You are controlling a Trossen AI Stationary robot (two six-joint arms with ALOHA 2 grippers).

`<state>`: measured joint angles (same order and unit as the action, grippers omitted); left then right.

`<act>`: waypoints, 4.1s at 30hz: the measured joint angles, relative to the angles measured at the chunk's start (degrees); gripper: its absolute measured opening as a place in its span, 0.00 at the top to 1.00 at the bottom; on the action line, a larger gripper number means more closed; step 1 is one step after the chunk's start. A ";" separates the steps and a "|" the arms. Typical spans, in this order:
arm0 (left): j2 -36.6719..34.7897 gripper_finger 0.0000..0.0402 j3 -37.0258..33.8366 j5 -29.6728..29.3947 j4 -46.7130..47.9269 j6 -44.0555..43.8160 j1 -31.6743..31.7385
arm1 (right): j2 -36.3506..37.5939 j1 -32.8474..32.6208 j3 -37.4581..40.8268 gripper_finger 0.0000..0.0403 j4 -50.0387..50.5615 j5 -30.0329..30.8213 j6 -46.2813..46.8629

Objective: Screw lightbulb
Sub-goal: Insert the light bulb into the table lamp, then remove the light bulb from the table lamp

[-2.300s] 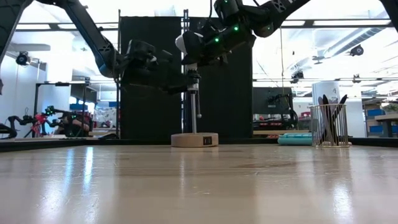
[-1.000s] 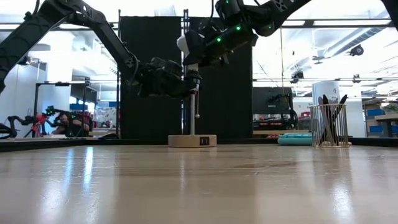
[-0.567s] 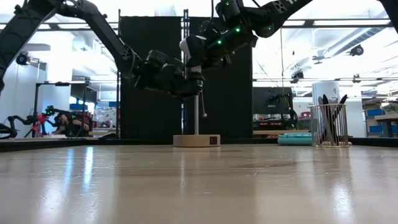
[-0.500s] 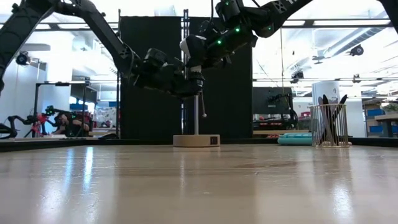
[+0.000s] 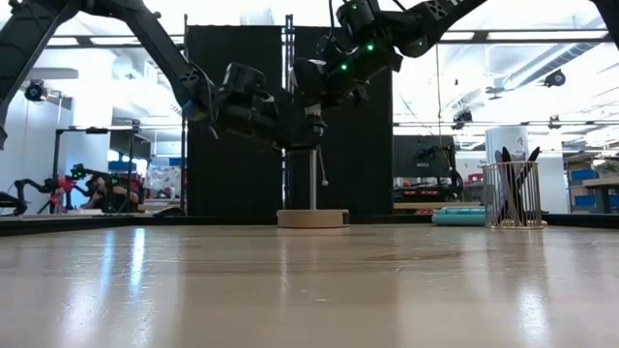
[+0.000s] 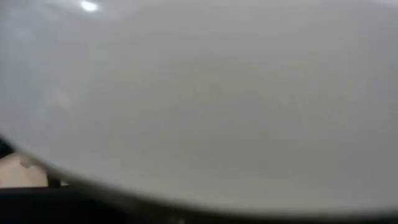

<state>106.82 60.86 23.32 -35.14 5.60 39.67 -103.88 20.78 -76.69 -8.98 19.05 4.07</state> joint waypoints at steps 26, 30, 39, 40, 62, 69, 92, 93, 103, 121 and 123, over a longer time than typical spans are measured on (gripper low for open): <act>-3.13 0.28 -0.28 3.78 7.16 1.25 2.03 | 0.36 -0.27 0.22 0.41 1.90 -1.60 0.21; -3.69 0.28 -0.37 3.77 7.76 1.96 2.31 | 1.01 -0.35 0.24 0.30 3.08 -1.53 0.16; -3.71 0.28 -0.22 3.57 8.02 2.76 2.66 | 3.72 -0.89 0.28 0.13 9.47 -1.55 0.14; -3.71 0.28 -0.22 3.50 7.91 2.71 2.68 | 3.90 -0.95 0.28 0.13 10.62 -1.63 0.19; -3.69 0.22 -0.11 -4.44 14.18 7.01 2.82 | 7.54 -2.10 0.17 0.13 14.76 -1.49 -0.19; -3.75 0.15 -0.15 -5.04 15.12 9.99 2.81 | 8.04 -2.08 0.11 0.13 16.17 -1.49 0.77; -20.02 0.14 -15.58 -6.96 15.68 10.59 3.01 | 9.30 -3.47 0.33 0.13 18.65 -1.48 -1.22; -21.51 0.14 -17.23 -6.94 14.63 9.76 3.01 | 9.40 -3.69 0.33 0.13 18.63 -1.47 -1.47; -37.61 0.14 -32.40 -6.92 5.05 1.64 -1.04 | 11.29 -13.19 0.38 0.13 19.39 3.10 -4.43; -55.32 0.14 -39.96 -7.81 3.64 -3.83 -26.38 | 12.62 -25.17 0.10 0.14 9.81 -2.17 -8.07; -56.62 0.14 -39.88 -7.79 3.74 -3.87 -28.45 | 12.66 -25.22 -0.77 0.14 9.54 -3.06 -9.81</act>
<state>50.20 20.98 15.53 -31.40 1.74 11.22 -91.22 -4.45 -77.45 0.56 15.99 -5.74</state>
